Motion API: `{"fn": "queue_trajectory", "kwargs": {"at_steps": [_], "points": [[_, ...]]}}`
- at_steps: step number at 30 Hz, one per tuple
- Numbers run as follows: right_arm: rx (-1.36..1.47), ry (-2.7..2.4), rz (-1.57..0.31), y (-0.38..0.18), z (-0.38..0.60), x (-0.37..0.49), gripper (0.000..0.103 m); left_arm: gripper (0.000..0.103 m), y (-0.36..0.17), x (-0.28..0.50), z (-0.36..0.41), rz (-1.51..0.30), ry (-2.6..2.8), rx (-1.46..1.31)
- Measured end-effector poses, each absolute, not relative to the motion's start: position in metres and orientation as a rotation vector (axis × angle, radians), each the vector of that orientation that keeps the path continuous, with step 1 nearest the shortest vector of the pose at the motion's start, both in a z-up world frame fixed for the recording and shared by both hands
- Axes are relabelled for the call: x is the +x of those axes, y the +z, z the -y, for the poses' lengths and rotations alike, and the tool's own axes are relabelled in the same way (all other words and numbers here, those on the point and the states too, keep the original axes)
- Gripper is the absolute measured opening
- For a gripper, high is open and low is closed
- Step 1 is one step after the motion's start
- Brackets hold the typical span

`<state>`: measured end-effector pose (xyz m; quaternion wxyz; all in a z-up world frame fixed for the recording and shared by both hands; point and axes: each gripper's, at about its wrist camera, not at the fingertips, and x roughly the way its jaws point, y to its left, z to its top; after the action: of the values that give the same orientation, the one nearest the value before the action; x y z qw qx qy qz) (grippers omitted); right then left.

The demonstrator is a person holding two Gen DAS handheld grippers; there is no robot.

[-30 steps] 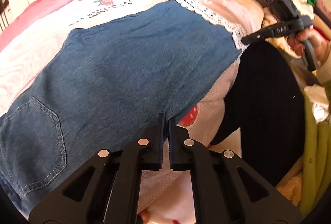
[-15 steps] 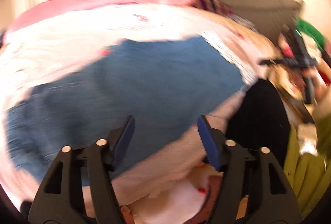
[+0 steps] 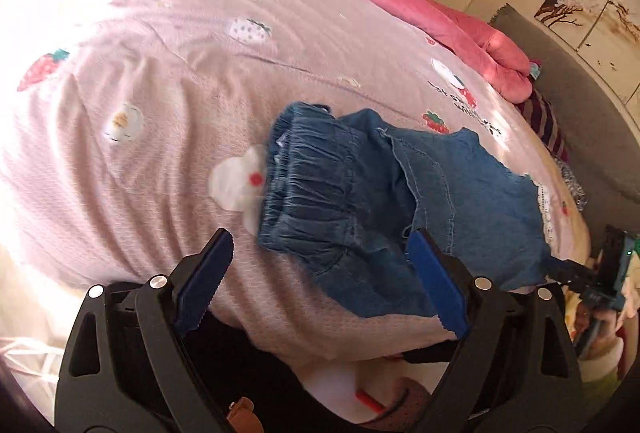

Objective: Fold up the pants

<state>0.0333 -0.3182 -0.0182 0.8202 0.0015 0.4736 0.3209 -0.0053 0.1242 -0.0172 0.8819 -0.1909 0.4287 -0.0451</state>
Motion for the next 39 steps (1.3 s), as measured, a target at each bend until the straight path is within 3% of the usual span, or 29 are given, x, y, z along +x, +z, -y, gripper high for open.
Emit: {"fn": "queue_trajectory", "kwargs": {"at_steps": [2,4,5,9,15,31,39], "points": [[0.002,0.68,-1.016,-0.02,0.315,0.033,0.047,0.078,-0.022,0.002,-0.121,-0.893,-0.106,-0.411],[-0.004,0.678,-1.028,-0.023,0.314,0.032,0.047,0.063,-0.027,0.01,-0.121,-0.906,-0.068,-0.418],[-0.012,0.68,-1.032,-0.024,0.313,0.032,0.048,0.043,-0.029,0.012,-0.122,-0.908,-0.048,-0.409],[-0.034,0.683,-1.058,-0.032,0.304,0.032,0.048,0.033,-0.024,0.025,-0.121,-0.894,-0.026,-0.398],[-0.038,0.694,-1.09,-0.038,0.292,0.035,0.048,0.031,0.005,0.036,-0.137,-0.793,-0.012,-0.358],[-0.029,0.69,-1.093,-0.039,0.289,0.029,0.049,0.034,-0.027,0.026,-0.147,-0.873,-0.005,-0.375],[0.084,0.566,-0.965,-0.009,0.34,0.042,0.054,0.055,-0.003,0.001,-0.152,-0.833,0.062,-0.339]]}}
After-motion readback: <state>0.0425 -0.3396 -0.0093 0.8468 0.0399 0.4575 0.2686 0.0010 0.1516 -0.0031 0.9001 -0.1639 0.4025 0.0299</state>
